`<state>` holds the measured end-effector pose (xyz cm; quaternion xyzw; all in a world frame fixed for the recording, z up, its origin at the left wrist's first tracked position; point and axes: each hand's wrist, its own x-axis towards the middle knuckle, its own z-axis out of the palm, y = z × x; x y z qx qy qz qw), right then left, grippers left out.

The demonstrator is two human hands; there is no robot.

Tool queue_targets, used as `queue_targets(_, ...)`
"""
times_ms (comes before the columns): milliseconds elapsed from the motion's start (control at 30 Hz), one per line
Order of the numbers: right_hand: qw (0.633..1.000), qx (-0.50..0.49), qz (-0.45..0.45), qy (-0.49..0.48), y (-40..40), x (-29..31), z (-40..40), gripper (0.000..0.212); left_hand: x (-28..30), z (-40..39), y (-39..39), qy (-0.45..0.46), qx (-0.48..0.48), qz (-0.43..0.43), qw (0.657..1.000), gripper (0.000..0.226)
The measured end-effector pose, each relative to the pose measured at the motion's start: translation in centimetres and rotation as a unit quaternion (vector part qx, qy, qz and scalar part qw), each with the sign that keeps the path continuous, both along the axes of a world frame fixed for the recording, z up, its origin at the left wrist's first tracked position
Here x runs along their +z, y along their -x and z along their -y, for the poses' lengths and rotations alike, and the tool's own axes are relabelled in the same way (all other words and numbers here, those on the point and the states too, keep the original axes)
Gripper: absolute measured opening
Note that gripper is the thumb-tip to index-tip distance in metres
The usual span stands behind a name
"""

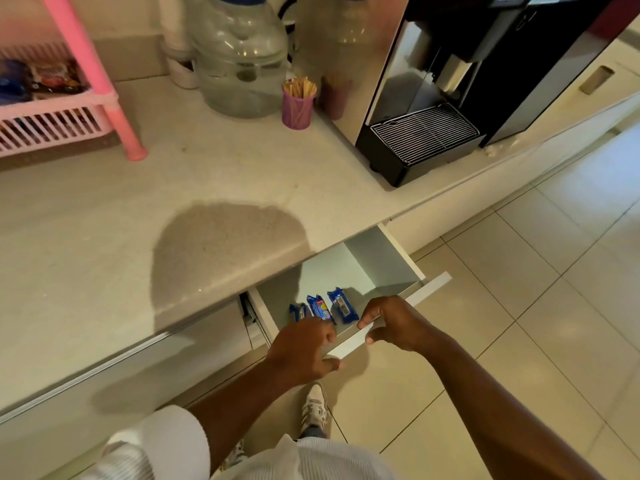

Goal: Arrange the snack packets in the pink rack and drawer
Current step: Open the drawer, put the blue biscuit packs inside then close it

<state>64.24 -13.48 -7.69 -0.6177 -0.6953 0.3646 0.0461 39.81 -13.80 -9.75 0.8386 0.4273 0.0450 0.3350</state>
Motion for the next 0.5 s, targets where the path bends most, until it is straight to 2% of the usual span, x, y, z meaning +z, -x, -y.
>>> queue_targets(300, 1.0, 0.003, 0.017, -0.02, 0.4, 0.1, -1.1, 0.022, -0.7, 0.1, -0.1, 0.002, 0.029, -0.016, 0.999, 0.025)
queue_targets(433, 1.0, -0.004, 0.019, -0.025, 1.0, -0.1, -2.3, 0.023, -0.8, -0.5, 0.7, -0.012, 0.044, -0.036, 0.998, 0.024)
queue_targets(500, 0.999, -0.014, 0.018, -0.031, 1.3, -0.3, -2.9, 0.023, -0.9, -0.9, 1.3, -0.049, 0.054, -0.052, 0.996, 0.028)
